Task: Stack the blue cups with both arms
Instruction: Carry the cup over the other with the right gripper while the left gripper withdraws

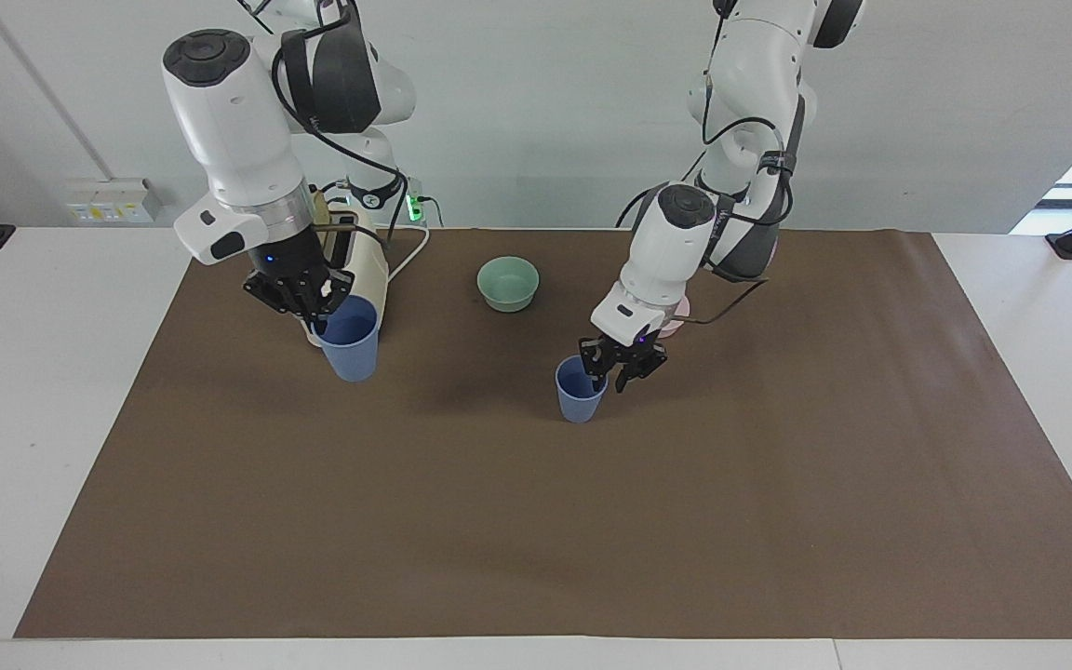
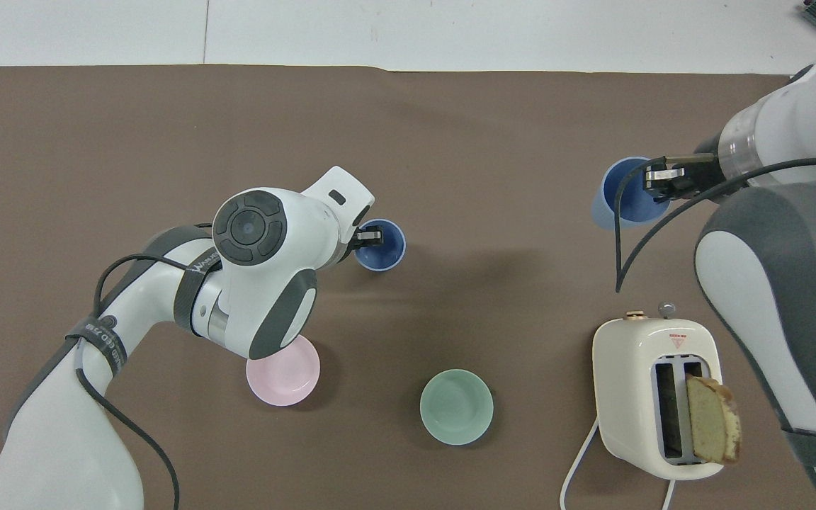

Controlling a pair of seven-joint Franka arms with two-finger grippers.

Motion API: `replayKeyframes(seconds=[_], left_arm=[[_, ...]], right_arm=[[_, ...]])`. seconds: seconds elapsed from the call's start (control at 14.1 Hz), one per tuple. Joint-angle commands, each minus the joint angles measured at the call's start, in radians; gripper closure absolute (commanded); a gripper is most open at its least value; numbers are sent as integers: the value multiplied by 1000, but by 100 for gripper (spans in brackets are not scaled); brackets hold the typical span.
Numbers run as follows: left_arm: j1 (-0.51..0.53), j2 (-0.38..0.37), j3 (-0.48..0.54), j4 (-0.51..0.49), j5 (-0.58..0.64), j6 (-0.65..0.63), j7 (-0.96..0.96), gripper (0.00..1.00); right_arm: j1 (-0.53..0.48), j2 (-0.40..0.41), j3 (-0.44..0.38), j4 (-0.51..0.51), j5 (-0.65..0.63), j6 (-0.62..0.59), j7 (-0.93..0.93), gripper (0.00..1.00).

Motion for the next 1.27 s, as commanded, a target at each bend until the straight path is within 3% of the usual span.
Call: replayKeyframes(seconds=[0.0,0.14,0.57,0.92,1.2], left_arm=[[2,-33,18,38,2,-95,-32,0],[21,-68,37,88,5,-206,-22,0],[157,-239,37,96,5,-446,159,0],[263,-354,40,121,5,-625,342,0],[317,-365,49,238,5,-772,405,0]], right_arm=[[-2,-5,5,14,-7,-34,18,100],[-2,-2,5,36,-9,-71,18,100],[112,21,5,68,-7,-80,131,100],[293,153,5,178,-26,-71,365,100],[401,271,18,299,-12,-36,489,100]])
